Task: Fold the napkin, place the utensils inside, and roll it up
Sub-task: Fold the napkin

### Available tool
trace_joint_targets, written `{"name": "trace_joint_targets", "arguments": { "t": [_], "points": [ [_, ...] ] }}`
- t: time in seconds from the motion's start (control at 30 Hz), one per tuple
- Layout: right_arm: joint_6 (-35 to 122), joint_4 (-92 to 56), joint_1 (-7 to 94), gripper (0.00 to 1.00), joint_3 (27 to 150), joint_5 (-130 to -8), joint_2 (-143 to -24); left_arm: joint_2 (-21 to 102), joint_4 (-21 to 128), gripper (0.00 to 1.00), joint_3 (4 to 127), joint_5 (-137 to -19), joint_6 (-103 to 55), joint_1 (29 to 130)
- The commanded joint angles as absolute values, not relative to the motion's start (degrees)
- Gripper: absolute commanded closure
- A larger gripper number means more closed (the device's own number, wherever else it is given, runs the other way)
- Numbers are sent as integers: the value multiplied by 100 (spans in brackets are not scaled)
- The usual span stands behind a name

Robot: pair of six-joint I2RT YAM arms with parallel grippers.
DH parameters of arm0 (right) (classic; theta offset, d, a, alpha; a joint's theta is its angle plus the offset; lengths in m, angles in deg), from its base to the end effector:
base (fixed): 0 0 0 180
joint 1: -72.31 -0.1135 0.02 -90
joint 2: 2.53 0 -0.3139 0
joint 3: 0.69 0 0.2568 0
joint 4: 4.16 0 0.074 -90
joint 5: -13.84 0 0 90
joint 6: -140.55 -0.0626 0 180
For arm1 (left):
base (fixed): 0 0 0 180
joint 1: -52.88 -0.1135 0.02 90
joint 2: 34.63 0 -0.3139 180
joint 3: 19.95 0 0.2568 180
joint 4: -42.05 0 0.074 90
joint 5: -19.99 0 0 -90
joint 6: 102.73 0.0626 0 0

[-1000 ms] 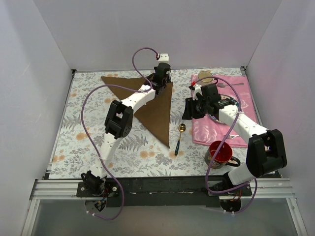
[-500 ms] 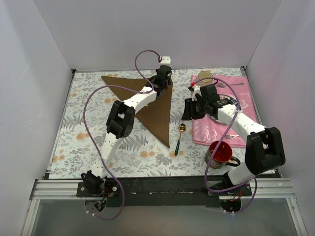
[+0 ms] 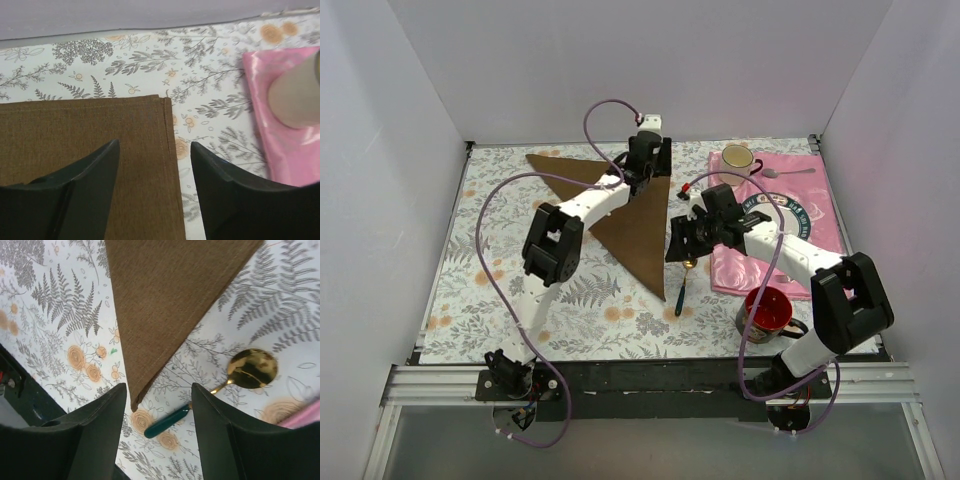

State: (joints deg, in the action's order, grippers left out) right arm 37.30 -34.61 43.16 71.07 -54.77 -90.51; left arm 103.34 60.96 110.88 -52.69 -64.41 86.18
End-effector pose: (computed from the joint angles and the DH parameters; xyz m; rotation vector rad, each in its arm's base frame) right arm 0.2913 0.1886 0.2592 -0.5217 2.4047 0.7845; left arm 0.5352 -0.3293 0.2330 -0.5206 1.9954 -0.6351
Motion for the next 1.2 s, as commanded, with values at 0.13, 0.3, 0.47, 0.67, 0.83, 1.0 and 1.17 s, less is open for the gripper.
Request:
{"name": "trace_joint_targets", "arguments": {
  "t": [0.13, 0.3, 0.47, 0.67, 0.83, 1.0, 1.17],
  "points": [
    [3114, -2621, 3918, 37, 7031, -5146, -9419, 8209, 6223, 57, 9552, -6884, -7941, 7085],
    [2990, -2462, 3733, 34, 6750, -5207, -9377, 8358, 6251, 62, 9367, -8169, -8313, 6300],
    [2920, -2374, 3628, 27, 6407, -5225, -9340, 8875, 6322, 62, 9665, -8669, -8620, 5711],
    [2709, -2155, 3495, 36, 6179, -5182, -9455, 9536, 6322, 64, 10262, -9066, -8700, 5420],
    [2375, -1900, 3294, 49, 6047, -5067, -9508, 9703, 6164, 64, 10220, -9014, -8805, 5358],
    [2190, -1583, 3205, 63, 5862, -5093, -9577, 9888, 6207, 64, 10386, -9040, -8805, 5332],
    [2120, -1478, 3197, 71, 5651, -5146, -9657, 10089, 6225, 64, 10509, -9048, -8797, 5297]
  ]
}}
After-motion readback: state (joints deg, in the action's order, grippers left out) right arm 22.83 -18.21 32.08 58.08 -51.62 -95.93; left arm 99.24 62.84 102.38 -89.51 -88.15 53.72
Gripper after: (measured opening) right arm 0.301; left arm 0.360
